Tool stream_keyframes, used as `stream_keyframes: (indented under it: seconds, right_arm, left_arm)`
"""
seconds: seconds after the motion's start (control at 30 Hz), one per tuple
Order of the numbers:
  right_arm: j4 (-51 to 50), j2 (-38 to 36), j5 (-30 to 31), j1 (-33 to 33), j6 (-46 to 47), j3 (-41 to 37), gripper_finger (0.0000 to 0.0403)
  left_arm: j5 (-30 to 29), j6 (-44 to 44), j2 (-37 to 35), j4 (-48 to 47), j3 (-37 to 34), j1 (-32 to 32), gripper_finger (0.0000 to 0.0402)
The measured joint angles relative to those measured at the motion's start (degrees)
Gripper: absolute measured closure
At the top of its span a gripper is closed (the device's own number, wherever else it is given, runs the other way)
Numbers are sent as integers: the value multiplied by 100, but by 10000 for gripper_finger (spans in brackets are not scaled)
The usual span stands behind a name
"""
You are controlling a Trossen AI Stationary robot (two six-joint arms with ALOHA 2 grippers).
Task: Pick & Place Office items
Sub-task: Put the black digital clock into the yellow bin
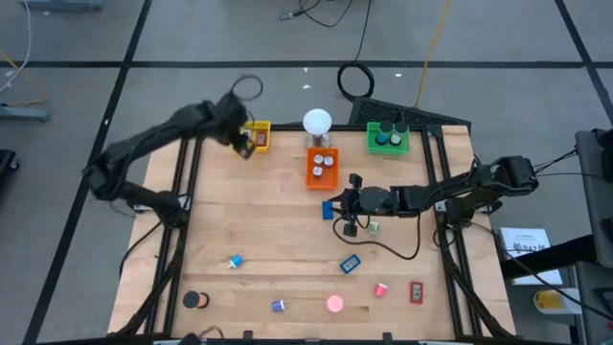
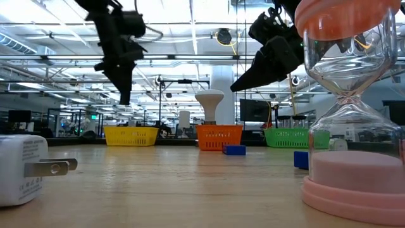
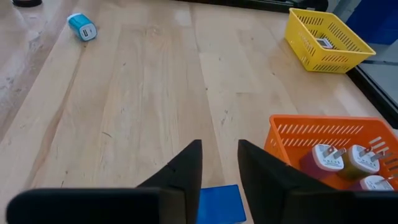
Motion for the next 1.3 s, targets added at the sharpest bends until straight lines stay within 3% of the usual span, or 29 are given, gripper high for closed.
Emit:
stream_keyframes:
  seconds: [0.27,0.5,0.9,1.3]
  right_arm:
    - [17,0,-2,0,-105,0,318]
    - [44,0,-8,0,-151,0,319]
    - [90,0,-22,0,-258,0,319]
    - [87,0,-22,0,-258,0,319]
  left_arm:
    - [279,12,1669,-1170,1460,751,241]
    - [833,-37,2600,-1250,2078,1116,241]
    - [835,-124,3312,-1257,2171,1419,241]
    - [1206,-236,3415,-1274,2172,1512,241]
